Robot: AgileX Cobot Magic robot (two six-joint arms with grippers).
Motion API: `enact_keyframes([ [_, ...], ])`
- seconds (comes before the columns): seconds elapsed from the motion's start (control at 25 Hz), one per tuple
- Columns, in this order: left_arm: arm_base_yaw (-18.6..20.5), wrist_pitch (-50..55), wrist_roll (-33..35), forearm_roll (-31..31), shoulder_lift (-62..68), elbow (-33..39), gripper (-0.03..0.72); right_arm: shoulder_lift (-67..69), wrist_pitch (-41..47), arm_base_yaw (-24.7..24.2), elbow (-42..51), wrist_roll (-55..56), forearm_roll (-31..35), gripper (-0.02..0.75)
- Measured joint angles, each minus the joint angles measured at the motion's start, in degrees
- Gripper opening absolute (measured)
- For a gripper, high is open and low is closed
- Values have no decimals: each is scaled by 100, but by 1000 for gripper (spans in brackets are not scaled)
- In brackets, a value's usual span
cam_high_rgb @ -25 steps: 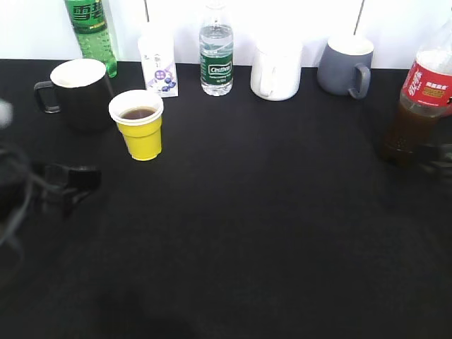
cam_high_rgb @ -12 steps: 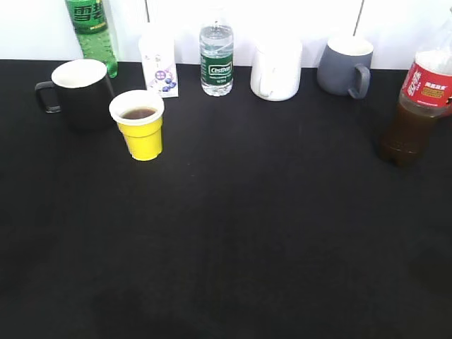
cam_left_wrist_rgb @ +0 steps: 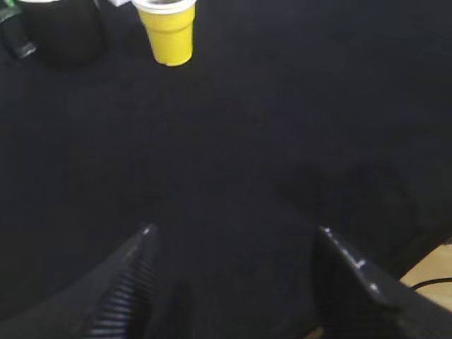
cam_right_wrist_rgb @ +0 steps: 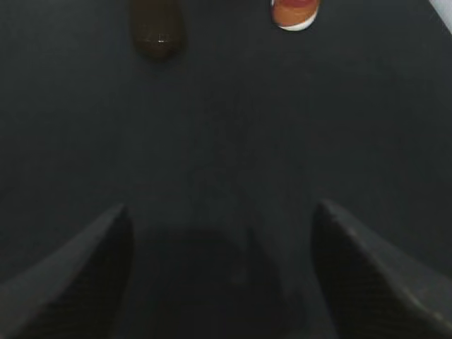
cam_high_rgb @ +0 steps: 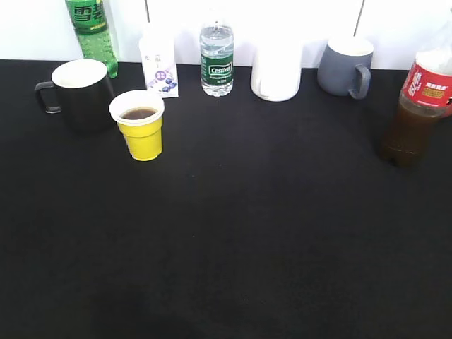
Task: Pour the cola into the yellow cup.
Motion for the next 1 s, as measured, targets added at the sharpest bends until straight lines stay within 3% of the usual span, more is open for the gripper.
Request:
enact_keyframes([
  [0.32,145,-11,14,-71,-6,9,510,-251,-92,-65,0,-6,7,594],
  [0.4,660,-11,14,-84,-39,16,508,-263,-85,-197,3,-6,13,594],
  [0.64,2951,-11,18,-96,-46,16,508,-263,-85,-204,3,-15,51,594],
  [0.76,3889,-16,18,-96,-366,20,507,-263,-85,-204,3,-15,51,594],
  [0.84,4211,-15,18,-96,-678,20,507,-263,-91,-204,3,-17,51,594],
  [1.0,4236,-28,18,-120,-678,20,505,-268,-86,-209,3,-17,51,594],
])
